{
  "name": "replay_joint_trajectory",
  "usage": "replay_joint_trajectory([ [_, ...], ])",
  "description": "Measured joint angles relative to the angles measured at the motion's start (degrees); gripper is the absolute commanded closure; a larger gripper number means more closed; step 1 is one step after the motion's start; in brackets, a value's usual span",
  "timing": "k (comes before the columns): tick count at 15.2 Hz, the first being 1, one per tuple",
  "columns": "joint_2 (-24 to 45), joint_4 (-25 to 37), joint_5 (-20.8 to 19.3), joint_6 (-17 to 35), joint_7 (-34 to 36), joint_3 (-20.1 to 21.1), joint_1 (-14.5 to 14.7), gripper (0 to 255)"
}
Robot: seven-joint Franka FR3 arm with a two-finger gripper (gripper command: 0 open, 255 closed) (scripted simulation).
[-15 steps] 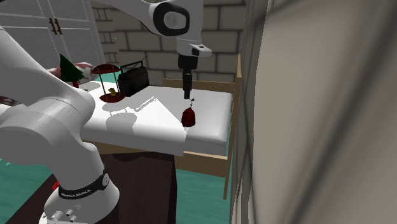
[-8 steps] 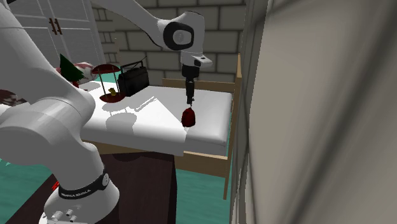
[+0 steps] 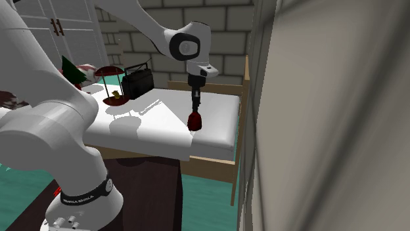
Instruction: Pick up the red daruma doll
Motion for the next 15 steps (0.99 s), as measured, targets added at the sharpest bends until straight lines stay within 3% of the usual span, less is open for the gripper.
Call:
replay_joint_trajectory([
  [8, 0.14, 0.05, -0.08, 0.16, 0.03, 0.03, -0.03, 255],
  [15, -2.36, 2.65, 0.48, -4.82, -0.30, -0.89, 0.09, 255],
])
